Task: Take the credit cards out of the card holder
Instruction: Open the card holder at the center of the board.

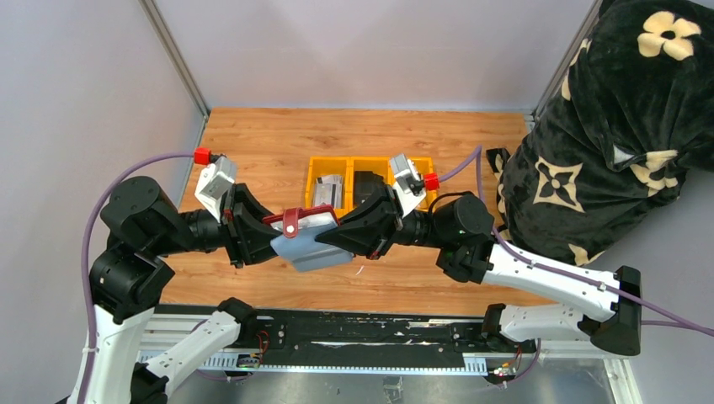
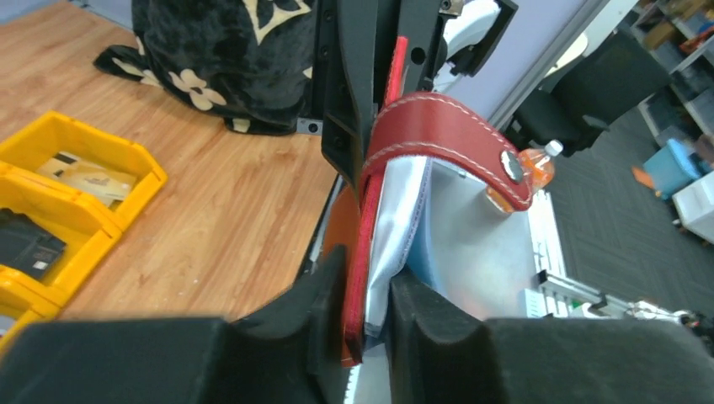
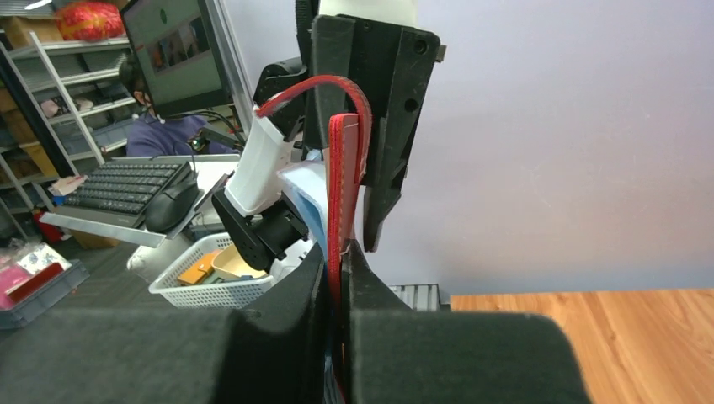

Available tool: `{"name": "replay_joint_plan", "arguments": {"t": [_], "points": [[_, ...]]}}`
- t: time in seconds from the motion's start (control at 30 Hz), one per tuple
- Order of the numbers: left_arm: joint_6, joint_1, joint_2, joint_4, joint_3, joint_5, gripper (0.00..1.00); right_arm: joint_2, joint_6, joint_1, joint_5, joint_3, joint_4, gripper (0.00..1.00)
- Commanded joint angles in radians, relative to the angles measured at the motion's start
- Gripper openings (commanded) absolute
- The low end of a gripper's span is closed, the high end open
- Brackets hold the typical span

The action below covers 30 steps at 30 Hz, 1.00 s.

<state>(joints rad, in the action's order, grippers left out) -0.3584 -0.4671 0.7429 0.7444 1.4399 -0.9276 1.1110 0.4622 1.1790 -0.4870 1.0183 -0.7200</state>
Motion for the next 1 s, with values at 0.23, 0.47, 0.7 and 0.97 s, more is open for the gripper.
{"name": "replay_joint_plan", "arguments": {"t": [0.23, 0.47, 0.7, 0.97], "points": [[0.177, -0.001, -0.004, 0.101, 0.172, 0.232, 0.89, -0.061, 0.036, 0.014, 0.12, 0.003, 0.081, 0.0], [0.18, -0.001, -0.029, 0.148, 0.128, 0.102, 1.0, -0.052, 0.049, 0.013, 0.121, 0.03, 0.117, 0.0], [0.302, -0.001, -0.085, 0.171, 0.007, 0.166, 0.98, -0.024, 0.097, 0.013, 0.081, 0.065, 0.096, 0.0], [0.255, -0.001, -0.072, 0.136, -0.033, 0.159, 0.57, 0.054, 0.171, 0.014, 0.041, 0.087, 0.008, 0.05]]}}
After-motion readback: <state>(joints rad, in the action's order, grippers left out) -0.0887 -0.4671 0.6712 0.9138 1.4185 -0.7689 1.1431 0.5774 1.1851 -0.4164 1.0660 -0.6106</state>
